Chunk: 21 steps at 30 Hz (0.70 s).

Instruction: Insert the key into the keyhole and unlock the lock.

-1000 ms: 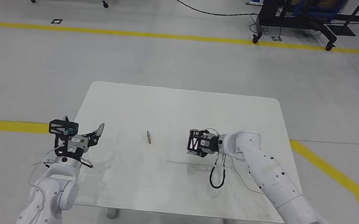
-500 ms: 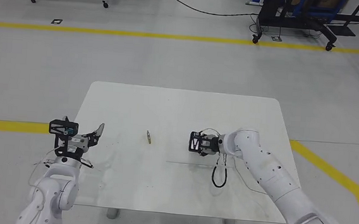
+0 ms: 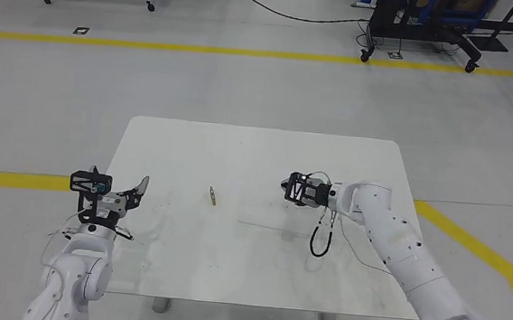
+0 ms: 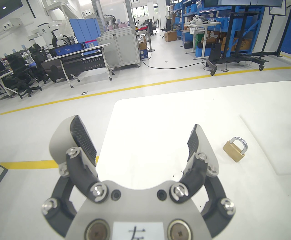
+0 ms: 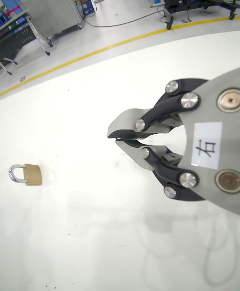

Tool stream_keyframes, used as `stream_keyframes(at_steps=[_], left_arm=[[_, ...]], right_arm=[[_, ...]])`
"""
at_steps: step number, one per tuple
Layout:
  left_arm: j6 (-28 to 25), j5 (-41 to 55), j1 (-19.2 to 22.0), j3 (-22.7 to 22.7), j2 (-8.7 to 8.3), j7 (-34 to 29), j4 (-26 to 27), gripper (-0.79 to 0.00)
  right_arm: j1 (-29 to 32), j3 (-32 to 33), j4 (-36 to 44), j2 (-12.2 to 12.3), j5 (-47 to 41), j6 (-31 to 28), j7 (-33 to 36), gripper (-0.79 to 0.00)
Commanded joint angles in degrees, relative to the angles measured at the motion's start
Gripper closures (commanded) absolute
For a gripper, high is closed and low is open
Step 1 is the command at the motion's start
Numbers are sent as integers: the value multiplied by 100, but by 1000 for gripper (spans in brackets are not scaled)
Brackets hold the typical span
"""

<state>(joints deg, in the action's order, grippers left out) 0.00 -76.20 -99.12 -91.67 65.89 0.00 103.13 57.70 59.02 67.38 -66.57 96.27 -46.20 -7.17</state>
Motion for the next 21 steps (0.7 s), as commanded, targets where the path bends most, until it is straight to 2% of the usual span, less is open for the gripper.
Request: stream_keyframes(at_steps=[1,6,19,21], left_arm=[[0,0,0,0,0,0,0,-785],[0,0,0,0,0,0,0,-785],[0,0,0,0,0,0,0,-785],[-80,608,31,15,37,235,138,-785]], right_arm=[[109,146,117,33,-153,37,-147,0],[253,338,-84,42,-934,-185,-726,0],[253,338,-84,42,-934,-185,-726,0],[265,340,-83,40,-945,-139,-719,0]])
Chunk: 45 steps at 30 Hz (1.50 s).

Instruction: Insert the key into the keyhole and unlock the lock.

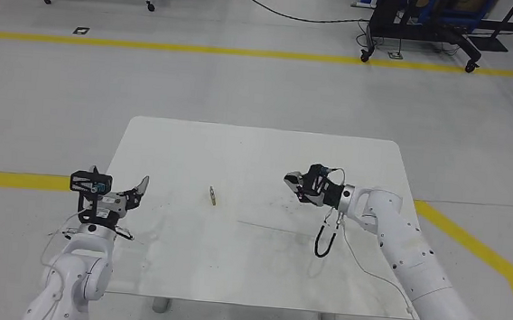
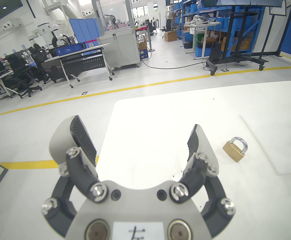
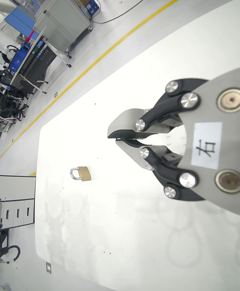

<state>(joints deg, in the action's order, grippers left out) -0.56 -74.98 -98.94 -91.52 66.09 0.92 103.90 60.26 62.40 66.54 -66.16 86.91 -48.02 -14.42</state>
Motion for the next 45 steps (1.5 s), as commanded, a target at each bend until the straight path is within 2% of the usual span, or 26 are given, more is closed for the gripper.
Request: stream_keyframes(at_steps=[1,4,8,12,15,23,27,31,34,37,41,45], left_arm=[[-147,722,24,34,29,172,89,-785],[-486,1849,200,169,80,-67,104,-785],[-986,3485,605,494,140,-889,-124,-785],[-1009,5347,1123,927,233,-1758,-486,-785],[-822,5790,1515,1259,253,-2665,-772,-785],[-822,5790,1515,1259,253,-2665,-772,-785],[-1130,7614,1455,1229,315,-2882,-913,-785],[-1654,8855,1569,1227,365,-3041,-1321,-785],[-1998,9120,1714,1372,408,-3006,-1586,-785],[-2311,9066,1828,1605,445,-3061,-1708,-785],[-2563,8837,1986,1866,477,-3199,-1865,-699],[-2666,8677,2100,2035,504,-3164,-2023,-554]], right_arm=[[59,-23,-3,-20,-86,212,17,0],[28,-274,-181,-152,-532,504,-341,0],[-277,-739,-686,-419,-1270,676,-708,0],[-527,-1049,-1081,-658,-1998,563,-1281,0],[-665,-1216,-1337,-809,-2382,419,-1753,0],[-677,-1230,-1361,-823,-2411,400,-1815,0],[-531,-1187,-1227,-848,-2756,455,-1784,0],[-396,-1271,-1227,-968,-3713,-205,-1932,0],[-486,-1468,-1518,-1104,-4573,-924,-1676,0],[-612,-1723,-1782,-1210,-5419,-998,-961,0],[-694,-1959,-1791,-1270,-6659,-998,0,0],[-700,-2065,-1652,-1271,-7514,-998,707,0]])
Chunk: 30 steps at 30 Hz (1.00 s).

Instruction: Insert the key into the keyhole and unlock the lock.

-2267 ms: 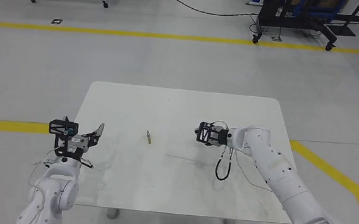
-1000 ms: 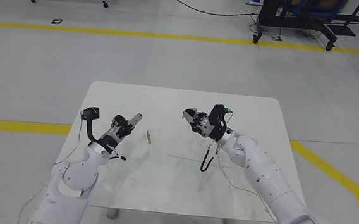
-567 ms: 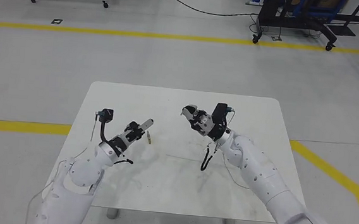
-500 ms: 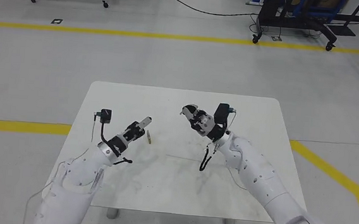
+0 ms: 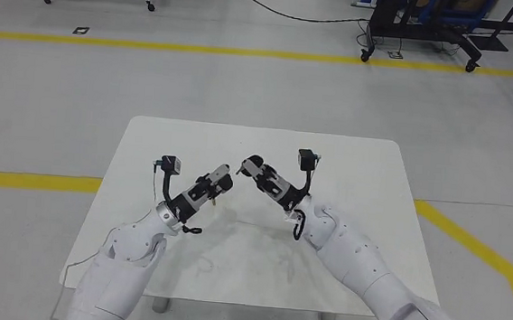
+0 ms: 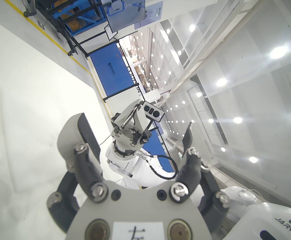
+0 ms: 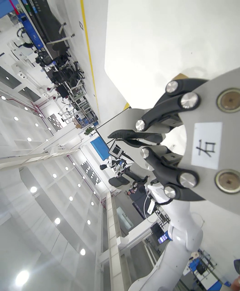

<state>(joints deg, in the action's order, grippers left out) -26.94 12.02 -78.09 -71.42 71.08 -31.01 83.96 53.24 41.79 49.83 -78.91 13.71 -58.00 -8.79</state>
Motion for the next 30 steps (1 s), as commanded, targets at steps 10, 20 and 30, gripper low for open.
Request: stream_keyframes(at_steps=[10,20,30], left_arm=[[-24,115,132,102,17,-80,-224,-296],[-51,68,175,154,10,-223,-297,-249],[-64,-22,208,190,-6,-357,-317,0]], right_arm=[[47,46,50,51,-929,0,1082,0],[69,163,22,44,-1276,0,1565,0],[62,216,-110,3,-1556,0,2040,0]])
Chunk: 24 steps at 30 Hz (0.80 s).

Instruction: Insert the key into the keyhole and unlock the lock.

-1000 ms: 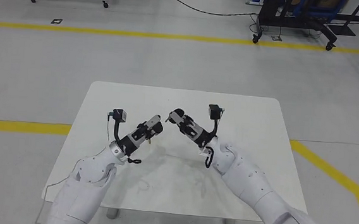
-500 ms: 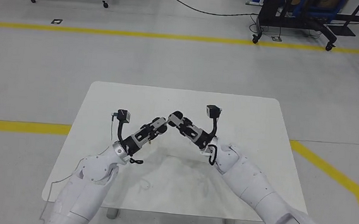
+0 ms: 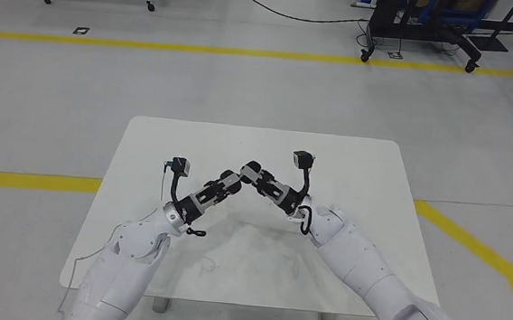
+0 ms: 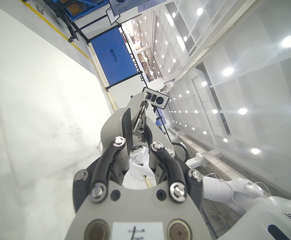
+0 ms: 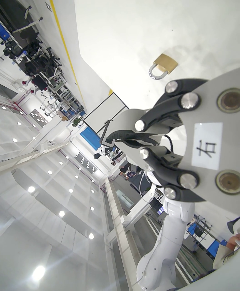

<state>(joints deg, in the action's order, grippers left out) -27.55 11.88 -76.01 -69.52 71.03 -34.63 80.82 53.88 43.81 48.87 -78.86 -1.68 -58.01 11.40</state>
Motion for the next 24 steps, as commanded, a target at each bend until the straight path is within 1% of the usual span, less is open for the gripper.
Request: stream_keyframes(at_steps=[1,8,12,24], left_arm=[[-11,-30,-1,0,-2,18,-10,0],[-49,-249,-15,0,-13,140,-6,0],[-43,-364,-30,-31,-16,320,25,0],[-10,-375,-70,-103,-34,439,114,0]], right_arm=[[-2,35,-27,-2,-36,0,42,0],[71,180,-3,10,-46,0,162,0],[119,239,42,22,-95,0,324,0],[172,295,79,61,-337,0,1165,0]])
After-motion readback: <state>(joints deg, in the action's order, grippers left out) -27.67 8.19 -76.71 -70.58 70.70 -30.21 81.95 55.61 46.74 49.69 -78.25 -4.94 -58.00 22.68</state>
